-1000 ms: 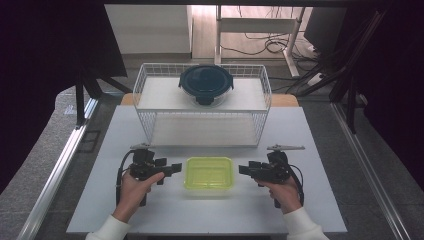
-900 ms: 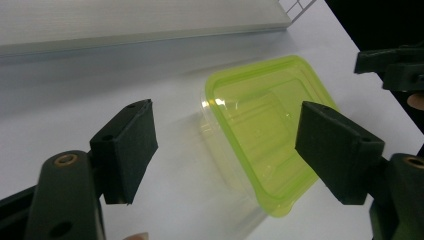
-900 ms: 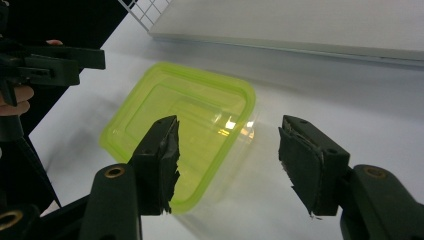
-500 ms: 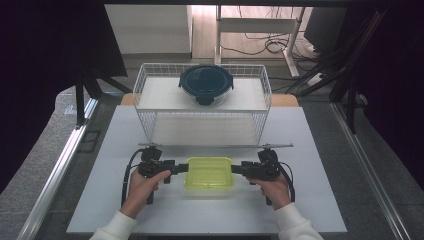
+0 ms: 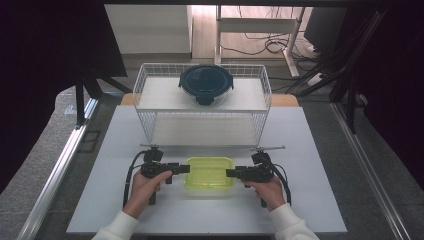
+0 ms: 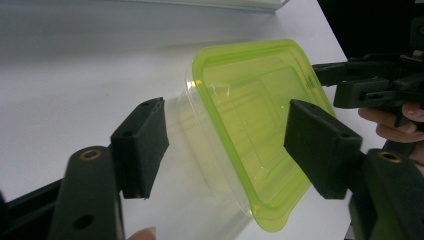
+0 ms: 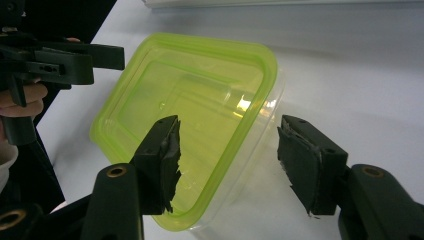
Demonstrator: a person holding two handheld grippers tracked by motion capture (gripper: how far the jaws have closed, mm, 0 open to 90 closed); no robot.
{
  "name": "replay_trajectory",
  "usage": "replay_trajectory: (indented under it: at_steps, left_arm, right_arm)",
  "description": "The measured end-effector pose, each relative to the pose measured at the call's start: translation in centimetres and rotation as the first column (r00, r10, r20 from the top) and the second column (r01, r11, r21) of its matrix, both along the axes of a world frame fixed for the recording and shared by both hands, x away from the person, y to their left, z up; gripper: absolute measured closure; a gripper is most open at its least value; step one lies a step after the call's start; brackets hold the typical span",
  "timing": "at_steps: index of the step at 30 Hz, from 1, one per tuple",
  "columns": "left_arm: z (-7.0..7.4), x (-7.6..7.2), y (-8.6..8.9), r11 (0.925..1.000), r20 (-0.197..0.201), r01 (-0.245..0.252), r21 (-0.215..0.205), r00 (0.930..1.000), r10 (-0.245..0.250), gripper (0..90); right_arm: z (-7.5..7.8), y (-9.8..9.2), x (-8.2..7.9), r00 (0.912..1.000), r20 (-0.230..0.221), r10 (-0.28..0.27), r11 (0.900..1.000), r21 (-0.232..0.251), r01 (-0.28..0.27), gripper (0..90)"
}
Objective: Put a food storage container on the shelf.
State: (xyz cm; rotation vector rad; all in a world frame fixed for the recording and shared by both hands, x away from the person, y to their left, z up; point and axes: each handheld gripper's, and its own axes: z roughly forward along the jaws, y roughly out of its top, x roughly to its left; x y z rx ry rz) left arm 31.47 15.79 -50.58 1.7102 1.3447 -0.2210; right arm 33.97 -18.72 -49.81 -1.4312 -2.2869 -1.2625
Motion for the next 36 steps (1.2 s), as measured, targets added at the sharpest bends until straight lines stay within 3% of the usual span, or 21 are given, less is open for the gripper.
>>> replay_trajectory:
  at_steps: [9, 13, 19, 20, 28, 36]
  left_arm:
    - [-1.0, 0.4, -0.2, 0.9987, -0.043, 0.032, -0.038, 0.9985, -0.034, 39.1]
    - [-1.8, 0.5, -0.3, 0.9958, -0.084, 0.030, -0.087, 0.9958, -0.037, 41.8]
    - [-2.3, 0.7, -0.3, 0.9884, -0.111, 0.063, -0.138, 0.9907, -0.078, 56.4]
    - [-2.3, 0.6, -0.4, 0.9900, -0.115, 0.052, -0.131, 0.9911, -0.067, 57.3]
    - [-1.8, 0.1, -0.2, 0.9931, -0.096, 0.020, -0.115, 0.9949, -0.031, 74.2]
    - [-0.8, -0.4, 0.1, 0.9922, -0.058, 0.029, -0.121, 0.9977, -0.036, 76.8]
  right_arm:
    - [-0.5, 0.1, 0.1, 0.9994, -0.034, -0.005, 1.000, 0.020, 0.006, 47.7]
    - [-0.8, 0.1, 0.1, 0.9986, -0.053, -0.009, 0.999, 0.036, 0.011, 51.0]
    - [-1.1, 0.0, 0.2, 0.9965, -0.083, -0.008, 0.998, 0.061, 0.013, 61.7]
    - [-1.1, 0.0, 0.2, 0.9960, -0.089, -0.009, 0.998, 0.066, 0.015, 62.5]
    - [-1.1, -0.3, -0.3, 0.9930, -0.112, -0.036, 0.996, 0.077, 0.045, 73.6]
    - [0.2, -0.2, -1.0, 0.9978, -0.060, -0.028, 0.996, 0.081, 0.032, 75.8]
